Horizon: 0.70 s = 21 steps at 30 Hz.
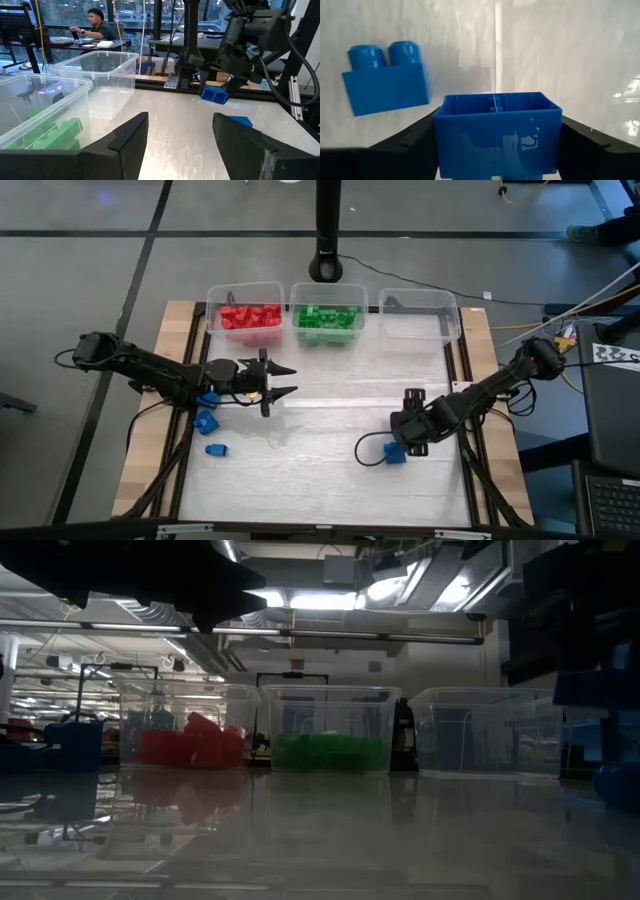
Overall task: Sort blocks
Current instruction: Put the blue game piece into the right transparent bin
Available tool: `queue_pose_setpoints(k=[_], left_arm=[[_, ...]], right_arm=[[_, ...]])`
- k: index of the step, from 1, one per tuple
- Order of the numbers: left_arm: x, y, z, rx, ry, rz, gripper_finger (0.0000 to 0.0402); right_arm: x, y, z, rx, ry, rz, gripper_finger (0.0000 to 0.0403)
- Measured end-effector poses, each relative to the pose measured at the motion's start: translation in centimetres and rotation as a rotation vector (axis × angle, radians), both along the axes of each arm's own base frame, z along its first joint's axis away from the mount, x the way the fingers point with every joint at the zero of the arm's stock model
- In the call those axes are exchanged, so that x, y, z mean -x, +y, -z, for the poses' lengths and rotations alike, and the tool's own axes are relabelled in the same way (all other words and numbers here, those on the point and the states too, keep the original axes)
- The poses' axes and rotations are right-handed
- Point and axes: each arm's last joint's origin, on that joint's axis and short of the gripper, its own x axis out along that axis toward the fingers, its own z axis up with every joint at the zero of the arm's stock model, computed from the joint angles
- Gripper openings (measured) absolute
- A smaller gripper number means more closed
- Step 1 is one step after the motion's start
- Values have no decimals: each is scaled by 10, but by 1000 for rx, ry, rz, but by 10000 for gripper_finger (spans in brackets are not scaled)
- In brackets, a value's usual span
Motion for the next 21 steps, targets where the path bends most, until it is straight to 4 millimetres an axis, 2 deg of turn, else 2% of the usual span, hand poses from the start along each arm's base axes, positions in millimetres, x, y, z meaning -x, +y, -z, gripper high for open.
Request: queue_pose_setpoints(k=[14, 21], left_arm=[[0, 0, 0, -3, 0, 0, 212], [0, 0, 0, -3, -3, 0, 212]], right_arm=[[-7, -41, -16, 73, -55, -27, 295], [-1, -84, -39, 215, -145, 32, 295]])
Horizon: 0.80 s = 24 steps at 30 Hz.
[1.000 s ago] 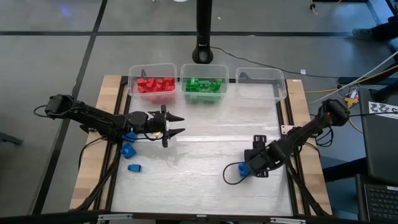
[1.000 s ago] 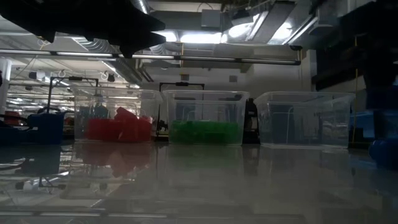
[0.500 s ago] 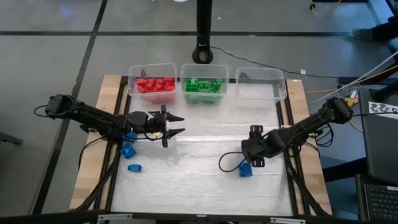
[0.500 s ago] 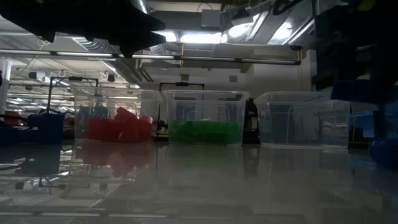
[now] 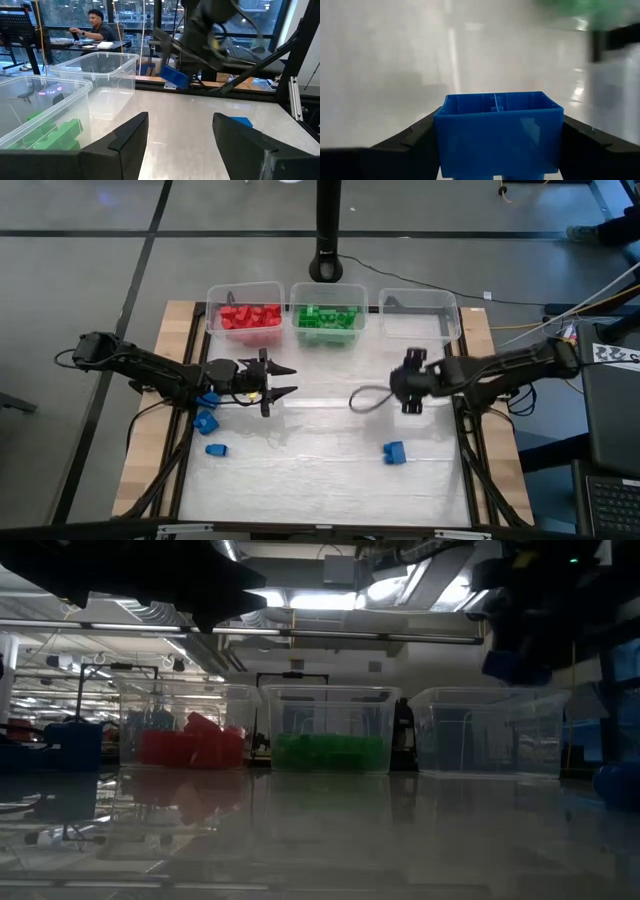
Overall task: Sort blocks
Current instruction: Put the blue game piece into the right transparent bin
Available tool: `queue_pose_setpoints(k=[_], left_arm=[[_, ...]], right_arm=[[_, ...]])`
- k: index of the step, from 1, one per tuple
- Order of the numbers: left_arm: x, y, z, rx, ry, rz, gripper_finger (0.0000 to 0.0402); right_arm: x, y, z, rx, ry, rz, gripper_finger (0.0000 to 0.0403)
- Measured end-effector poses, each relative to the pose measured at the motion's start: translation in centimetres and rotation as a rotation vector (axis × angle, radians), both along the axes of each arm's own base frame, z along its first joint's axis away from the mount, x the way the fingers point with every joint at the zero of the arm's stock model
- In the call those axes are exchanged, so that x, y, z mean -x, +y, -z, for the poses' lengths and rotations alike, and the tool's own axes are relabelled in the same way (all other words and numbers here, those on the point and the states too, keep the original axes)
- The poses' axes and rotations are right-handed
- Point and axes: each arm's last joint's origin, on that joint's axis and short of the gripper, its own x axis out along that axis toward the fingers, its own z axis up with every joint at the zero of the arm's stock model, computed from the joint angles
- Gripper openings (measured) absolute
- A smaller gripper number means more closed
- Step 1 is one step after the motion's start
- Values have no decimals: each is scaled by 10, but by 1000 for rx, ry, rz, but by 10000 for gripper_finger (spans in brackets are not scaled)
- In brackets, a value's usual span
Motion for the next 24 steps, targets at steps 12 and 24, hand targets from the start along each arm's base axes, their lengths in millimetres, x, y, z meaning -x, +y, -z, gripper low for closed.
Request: queue_pose_setpoints(k=[12, 24], left_arm=[[0, 0, 0, 0, 0, 0, 212], [0, 0, 0, 0, 3, 0, 212]], right_arm=[[21, -85, -40, 287, -190, 224, 296], [34, -140, -41, 352, -141, 367, 307]])
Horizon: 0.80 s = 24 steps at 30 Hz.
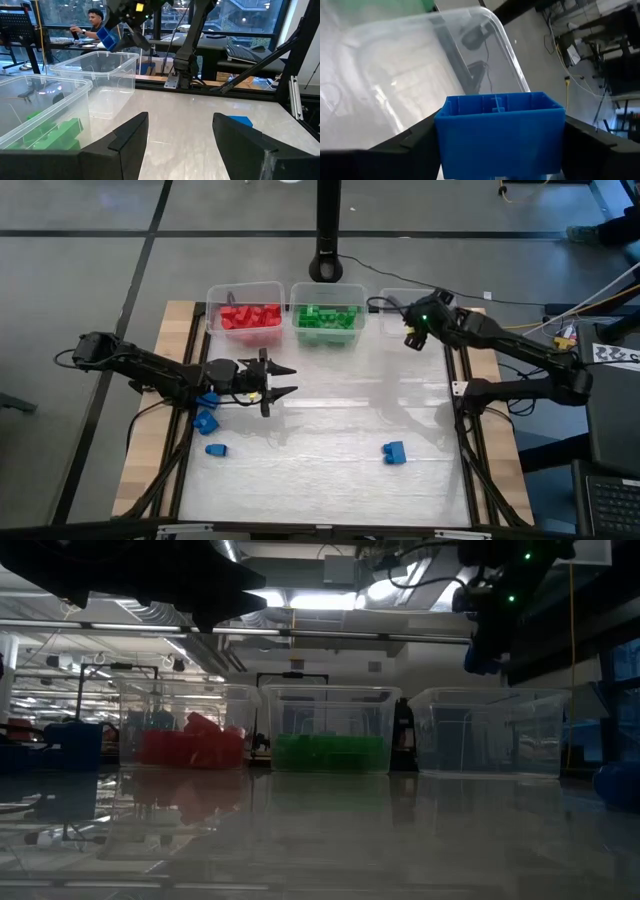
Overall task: Sort blocks
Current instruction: Put the blue game piece into the right transparent bin
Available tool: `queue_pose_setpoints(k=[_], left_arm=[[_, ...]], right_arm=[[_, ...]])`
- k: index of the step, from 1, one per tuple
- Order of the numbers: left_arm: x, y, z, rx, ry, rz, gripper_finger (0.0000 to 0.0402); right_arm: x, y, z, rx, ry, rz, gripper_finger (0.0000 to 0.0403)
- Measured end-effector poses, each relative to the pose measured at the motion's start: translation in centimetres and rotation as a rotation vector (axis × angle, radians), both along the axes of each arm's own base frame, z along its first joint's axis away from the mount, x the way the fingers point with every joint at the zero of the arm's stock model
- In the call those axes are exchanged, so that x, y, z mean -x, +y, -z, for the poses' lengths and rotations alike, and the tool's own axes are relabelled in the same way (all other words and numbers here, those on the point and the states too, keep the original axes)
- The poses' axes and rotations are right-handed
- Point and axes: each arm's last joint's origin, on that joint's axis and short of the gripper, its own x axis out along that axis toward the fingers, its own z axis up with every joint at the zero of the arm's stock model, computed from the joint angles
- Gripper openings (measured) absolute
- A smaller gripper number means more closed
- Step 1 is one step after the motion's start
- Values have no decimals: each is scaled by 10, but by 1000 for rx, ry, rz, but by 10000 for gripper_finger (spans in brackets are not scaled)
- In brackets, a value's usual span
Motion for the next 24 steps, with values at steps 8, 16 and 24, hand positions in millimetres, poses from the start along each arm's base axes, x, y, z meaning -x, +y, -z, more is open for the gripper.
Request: queue_pose_setpoints(k=[8, 16, 24], left_arm=[[0, 0, 0, 0, 0, 0, 212], [0, 0, 0, 0, 1, 0, 212], [0, 0, 0, 0, 2, 0, 212]], right_arm=[[2, -4, 1, -2, 9, 22, 349], [2, -4, 1, -7, 7, 16, 351], [-9, 23, 0, -231, -133, -269, 351]])
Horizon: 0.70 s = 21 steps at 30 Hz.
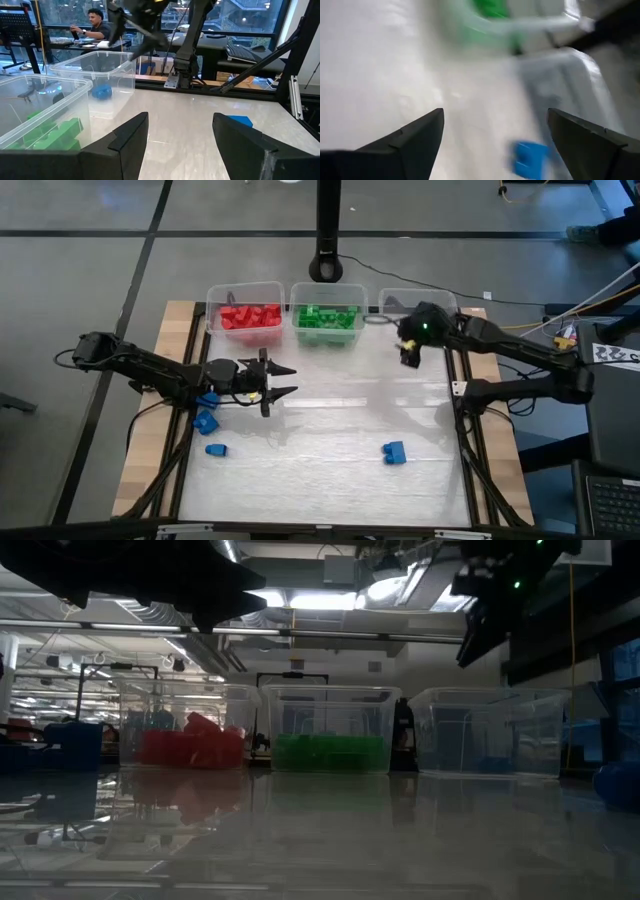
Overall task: Sort blocks
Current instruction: Put the blue game piece into the right transparent bin
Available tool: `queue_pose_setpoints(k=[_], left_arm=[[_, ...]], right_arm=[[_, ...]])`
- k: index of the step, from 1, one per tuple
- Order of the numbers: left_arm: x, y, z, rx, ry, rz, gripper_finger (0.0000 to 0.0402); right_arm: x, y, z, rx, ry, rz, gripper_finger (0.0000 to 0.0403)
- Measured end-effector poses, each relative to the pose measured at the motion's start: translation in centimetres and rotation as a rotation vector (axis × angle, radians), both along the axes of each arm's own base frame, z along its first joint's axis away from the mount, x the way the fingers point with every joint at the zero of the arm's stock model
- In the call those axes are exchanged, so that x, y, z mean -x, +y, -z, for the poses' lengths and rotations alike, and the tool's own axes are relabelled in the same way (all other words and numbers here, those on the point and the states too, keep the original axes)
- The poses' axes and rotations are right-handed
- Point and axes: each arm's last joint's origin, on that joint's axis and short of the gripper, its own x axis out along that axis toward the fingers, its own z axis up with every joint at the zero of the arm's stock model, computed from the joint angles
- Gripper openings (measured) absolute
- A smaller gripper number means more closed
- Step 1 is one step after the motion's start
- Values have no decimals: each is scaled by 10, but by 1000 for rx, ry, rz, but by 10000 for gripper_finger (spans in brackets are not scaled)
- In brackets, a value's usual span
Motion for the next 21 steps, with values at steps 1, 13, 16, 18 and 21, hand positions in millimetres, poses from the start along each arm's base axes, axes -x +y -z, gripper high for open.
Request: queue_pose_setpoints(k=[1, 13, 16, 18, 21], left_arm=[[0, 0, 0, 0, 1, 0, 212], [0, 0, 0, -1, 4, 0, 212], [0, 0, 0, -1, 4, 0, 212], [0, 0, 0, -1, 2, 0, 212], [0, 0, 0, 0, -1, 0, 212]], right_arm=[[-2, 7, 0, -38, -22, -43, 351], [-14, 108, 2, -300, -49, -393, 351], [-13, 127, 3, -295, -43, -437, 351], [-13, 135, 4, -286, -37, -445, 351], [-17, 145, 8, -294, -29, -467, 351]])
